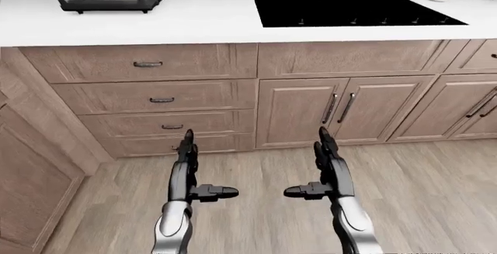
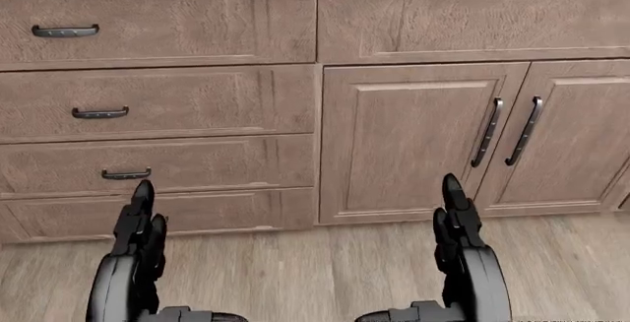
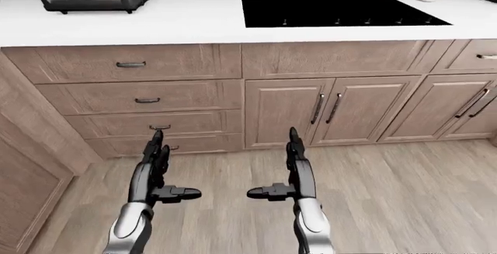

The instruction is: Navigate to the shelves.

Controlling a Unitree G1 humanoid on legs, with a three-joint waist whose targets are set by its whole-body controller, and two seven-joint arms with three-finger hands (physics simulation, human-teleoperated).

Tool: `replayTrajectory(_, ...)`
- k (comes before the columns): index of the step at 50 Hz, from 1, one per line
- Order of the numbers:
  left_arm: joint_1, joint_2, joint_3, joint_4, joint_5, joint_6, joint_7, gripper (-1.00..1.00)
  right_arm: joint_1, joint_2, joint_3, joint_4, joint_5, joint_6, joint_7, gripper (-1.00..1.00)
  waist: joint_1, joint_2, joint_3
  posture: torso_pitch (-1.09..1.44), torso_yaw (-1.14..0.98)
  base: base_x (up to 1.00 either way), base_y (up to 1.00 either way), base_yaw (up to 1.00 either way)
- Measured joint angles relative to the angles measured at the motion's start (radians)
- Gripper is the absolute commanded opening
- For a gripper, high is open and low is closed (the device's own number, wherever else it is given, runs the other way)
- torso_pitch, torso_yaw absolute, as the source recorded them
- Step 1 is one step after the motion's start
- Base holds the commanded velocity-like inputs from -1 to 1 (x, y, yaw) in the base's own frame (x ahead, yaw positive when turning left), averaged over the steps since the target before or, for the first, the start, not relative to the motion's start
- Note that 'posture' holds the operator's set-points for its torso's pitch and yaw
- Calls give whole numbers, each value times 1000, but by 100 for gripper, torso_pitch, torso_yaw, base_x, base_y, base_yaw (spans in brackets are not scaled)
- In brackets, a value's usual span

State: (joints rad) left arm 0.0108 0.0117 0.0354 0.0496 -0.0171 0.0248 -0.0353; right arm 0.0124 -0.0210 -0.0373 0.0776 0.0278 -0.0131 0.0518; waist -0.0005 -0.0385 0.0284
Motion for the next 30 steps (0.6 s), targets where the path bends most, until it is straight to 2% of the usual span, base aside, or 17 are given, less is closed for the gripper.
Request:
replayTrajectory(3,8,-3,-19,8,0,10,-9,100,10,-2,-17,16,0,3,-7,100,-7,5,5,0,0,0,-37,0)
replayTrajectory(8,3,3,-1,-5,0,5,-6,100,5,2,-3,5,0,1,-6,100,12,72,20,0,0,0,-37,0)
replayTrajectory(10,1,4,2,-12,0,0,-3,100,3,3,1,2,0,-2,-4,100,16,104,17,0,0,0,-37,0)
replayTrajectory(11,0,8,5,-15,0,-2,-2,100,0,7,3,1,0,-4,-3,100,22,111,12,0,0,0,-37,0)
replayTrajectory(12,0,11,10,-10,0,-3,-1,100,0,12,8,6,0,-4,-2,100,29,102,14,0,0,0,-37,0)
replayTrajectory(15,12,11,17,7,0,5,3,100,10,13,20,28,0,2,3,100,28,105,2,0,0,0,-37,0)
replayTrajectory(17,11,10,14,5,0,9,3,100,10,11,14,20,-1,7,3,100,26,93,-3,0,0,0,-36,0)
replayTrajectory(21,4,11,12,-6,0,3,2,100,1,10,9,0,0,-4,0,100,28,37,1,0,0,0,-37,0)
replayTrajectory(24,1,9,11,-11,0,0,2,100,-3,8,10,2,1,-14,2,100,21,-25,-14,0,0,0,-37,0)
replayTrajectory(25,-3,0,2,-5,0,0,0,100,0,1,2,5,1,-13,0,100,14,-15,-13,0,0,0,-36,0)
replayTrajectory(28,7,-4,-19,3,0,5,-8,100,12,-2,-15,11,0,-1,-7,100,1,-5,-2,0,0,0,-37,0)
replayTrajectory(30,7,-1,-15,5,0,8,-10,100,12,-1,-14,13,0,0,-9,100,4,18,3,0,0,0,-37,0)
